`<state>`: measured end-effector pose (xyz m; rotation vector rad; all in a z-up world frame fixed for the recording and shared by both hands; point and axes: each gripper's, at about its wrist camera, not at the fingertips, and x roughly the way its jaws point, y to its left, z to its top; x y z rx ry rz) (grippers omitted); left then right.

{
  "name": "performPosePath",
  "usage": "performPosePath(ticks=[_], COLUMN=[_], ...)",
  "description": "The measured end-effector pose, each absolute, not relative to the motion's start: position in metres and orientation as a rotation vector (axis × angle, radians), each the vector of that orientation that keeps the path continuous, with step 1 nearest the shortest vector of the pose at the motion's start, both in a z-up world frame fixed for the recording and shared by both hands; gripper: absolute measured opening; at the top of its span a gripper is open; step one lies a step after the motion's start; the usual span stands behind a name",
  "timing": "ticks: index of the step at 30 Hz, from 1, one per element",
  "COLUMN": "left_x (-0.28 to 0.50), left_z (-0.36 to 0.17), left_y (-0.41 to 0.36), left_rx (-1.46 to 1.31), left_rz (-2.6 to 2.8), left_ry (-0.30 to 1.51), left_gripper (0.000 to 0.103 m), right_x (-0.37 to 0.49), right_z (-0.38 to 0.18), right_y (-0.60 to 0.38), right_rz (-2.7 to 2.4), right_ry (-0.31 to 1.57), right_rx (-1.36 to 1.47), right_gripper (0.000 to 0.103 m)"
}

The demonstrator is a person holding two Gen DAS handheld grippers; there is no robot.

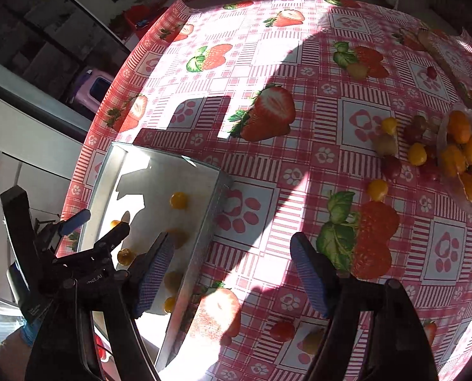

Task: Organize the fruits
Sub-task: 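Carry both tomatoes into the white tray and open both tools, then move both open tools back over the remaining tomatoes on the tablecloth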

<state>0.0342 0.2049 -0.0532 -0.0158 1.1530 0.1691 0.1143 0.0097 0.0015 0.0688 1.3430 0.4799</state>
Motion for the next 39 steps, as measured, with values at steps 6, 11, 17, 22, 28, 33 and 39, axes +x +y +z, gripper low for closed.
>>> performPosePath(ticks=[6,11,17,22,28,33,39], left_x=[0.025,0.017,0.013,0.018,0.022,0.024,0.024], left_z=[-0.034,-0.024,-0.031,-0.054,-0.075,-0.082,-0.09], left_y=[0.158,0.108,0.047,0.02,0.01,0.009,0.013], left_rx=[0.011,0.036,0.134,0.165,0.195,0.213,0.214], left_rz=[0.063,-0.071,-0.235,-0.311,-0.32,-0.294,-0.27], left_ry=[1.137,1.137,1.155,1.194,1.217,1.226,1.242], left_gripper=[0.088,0.088,0.088,0.088,0.088,0.075,0.069], right_x=[0.078,0.042,0.018,0.008,0.005,0.01,0.018], right_z=[-0.012,-0.019,-0.031,-0.039,-0.042,-0.042,-0.047], right_y=[-0.043,-0.073,-0.086,-0.085,-0.083,-0.073,-0.061], right_rz=[0.367,0.323,0.317,0.361,0.402,0.438,0.471], right_ry=[1.398,1.428,1.429,1.406,1.377,1.342,1.297], right_rx=[0.051,0.022,-0.023,-0.072,-0.102,-0.121,-0.189], right_gripper=[0.079,0.079,0.079,0.07,0.064,0.064,0.058])
